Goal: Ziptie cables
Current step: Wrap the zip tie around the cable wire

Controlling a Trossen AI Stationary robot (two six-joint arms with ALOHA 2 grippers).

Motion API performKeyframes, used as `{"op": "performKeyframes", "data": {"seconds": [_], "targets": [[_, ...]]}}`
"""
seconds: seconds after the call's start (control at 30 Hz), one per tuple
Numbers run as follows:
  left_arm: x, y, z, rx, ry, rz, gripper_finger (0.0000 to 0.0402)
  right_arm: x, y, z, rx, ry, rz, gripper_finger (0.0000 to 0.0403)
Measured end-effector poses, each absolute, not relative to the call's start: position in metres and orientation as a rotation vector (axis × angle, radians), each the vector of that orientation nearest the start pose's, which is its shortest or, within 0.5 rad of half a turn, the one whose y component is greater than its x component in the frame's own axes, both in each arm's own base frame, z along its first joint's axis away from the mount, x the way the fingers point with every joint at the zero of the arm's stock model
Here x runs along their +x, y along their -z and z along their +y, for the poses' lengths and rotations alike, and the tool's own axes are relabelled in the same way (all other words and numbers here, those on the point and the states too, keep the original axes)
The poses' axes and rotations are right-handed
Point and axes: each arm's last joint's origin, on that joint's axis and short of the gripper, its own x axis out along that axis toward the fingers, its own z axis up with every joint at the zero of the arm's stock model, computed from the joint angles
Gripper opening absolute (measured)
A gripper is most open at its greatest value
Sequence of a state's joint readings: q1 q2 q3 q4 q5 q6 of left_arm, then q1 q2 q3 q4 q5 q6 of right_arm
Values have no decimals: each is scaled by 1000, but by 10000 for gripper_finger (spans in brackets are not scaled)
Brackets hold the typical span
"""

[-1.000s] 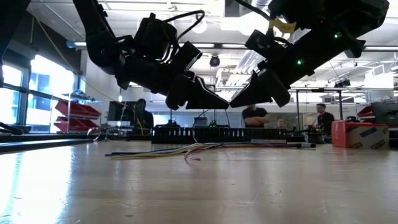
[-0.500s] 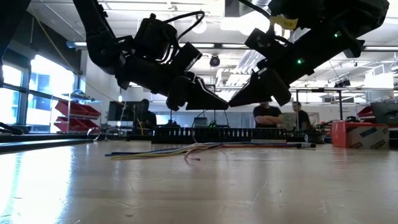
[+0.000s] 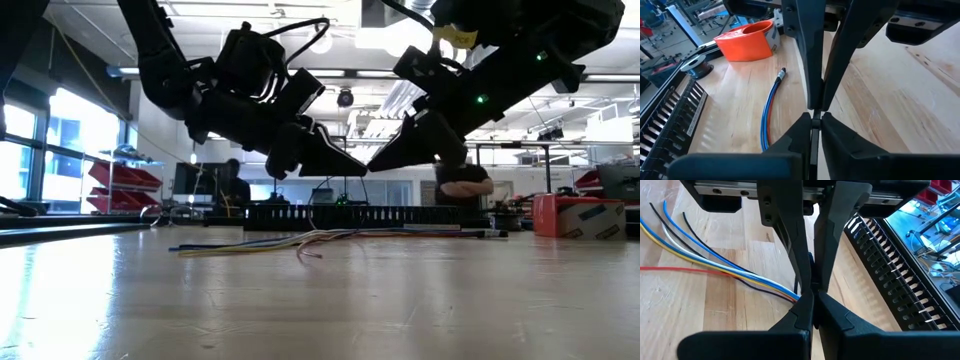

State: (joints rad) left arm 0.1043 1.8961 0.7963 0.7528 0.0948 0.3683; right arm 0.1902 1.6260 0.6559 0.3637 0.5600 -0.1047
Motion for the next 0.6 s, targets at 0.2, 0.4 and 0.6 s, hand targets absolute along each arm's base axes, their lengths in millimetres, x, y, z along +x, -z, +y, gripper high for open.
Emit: {"op": "performKeyframes", "data": {"seconds": [0.2,0.4,0.6], "targets": [[358,-129,35,330,49,352,5,296,-146,41,-329,339,590,0],[358,-128,34,323,46,364,2,294,-146,48,-397,325,598,8],[357,-127,35,322,35,373,2,293,-147,53,-399,352,596,83]]}}
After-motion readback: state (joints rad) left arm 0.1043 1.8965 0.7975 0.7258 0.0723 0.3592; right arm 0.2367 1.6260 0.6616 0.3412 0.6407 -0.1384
